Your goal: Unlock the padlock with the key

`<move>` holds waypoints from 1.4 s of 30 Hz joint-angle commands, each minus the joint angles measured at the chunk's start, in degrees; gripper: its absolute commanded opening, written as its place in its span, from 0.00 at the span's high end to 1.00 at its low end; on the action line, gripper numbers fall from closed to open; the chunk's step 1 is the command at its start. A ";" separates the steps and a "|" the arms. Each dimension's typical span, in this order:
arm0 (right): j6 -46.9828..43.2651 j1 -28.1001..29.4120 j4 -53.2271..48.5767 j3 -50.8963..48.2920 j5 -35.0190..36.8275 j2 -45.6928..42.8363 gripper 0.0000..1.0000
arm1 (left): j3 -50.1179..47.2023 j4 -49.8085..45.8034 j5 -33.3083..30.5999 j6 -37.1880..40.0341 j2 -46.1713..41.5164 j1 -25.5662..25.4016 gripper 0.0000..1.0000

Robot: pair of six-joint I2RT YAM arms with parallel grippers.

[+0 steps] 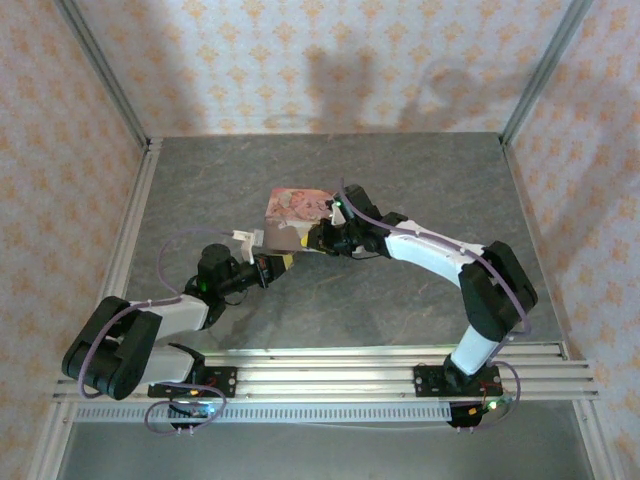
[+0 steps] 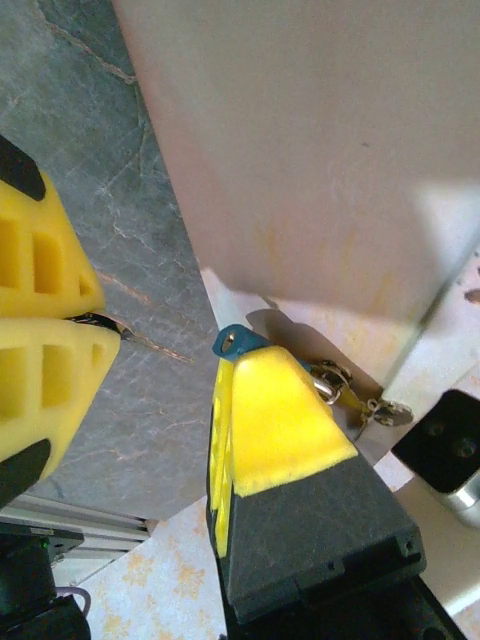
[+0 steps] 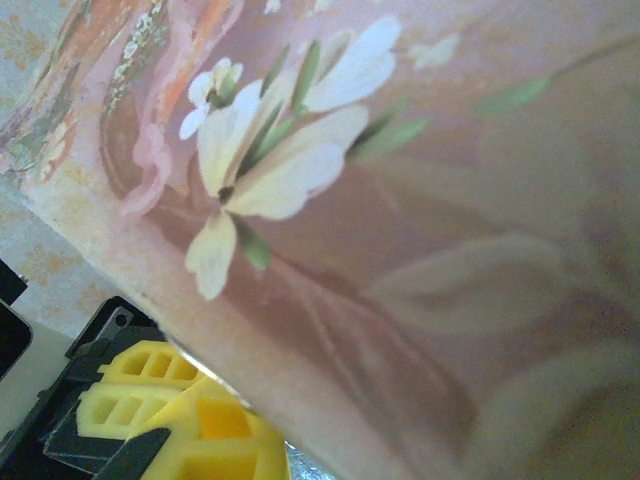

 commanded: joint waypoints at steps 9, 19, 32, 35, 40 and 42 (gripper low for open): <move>1.50 -0.07 4.92 0.51 -2.97 -2.36 1.00 | 1.40 2.25 2.76 4.95 2.39 0.46 1.00; 2.60 -0.07 5.67 0.86 -4.45 -1.49 1.00 | 2.23 1.86 2.23 7.00 2.46 0.51 1.00; 2.35 -0.07 5.01 0.91 -3.78 -0.78 1.00 | 3.51 -1.48 1.44 8.59 2.10 0.51 1.00; 2.66 -0.07 5.72 0.57 -3.45 -0.69 1.00 | 3.80 -2.22 1.09 8.09 2.68 0.51 1.00; 3.82 -0.07 7.79 -0.53 -2.87 -0.52 1.00 | 3.75 1.46 2.55 1.57 4.86 0.75 1.00; 4.38 -0.07 8.88 -1.26 -2.65 -0.43 1.00 | 3.47 4.30 3.18 -2.71 6.22 0.84 1.00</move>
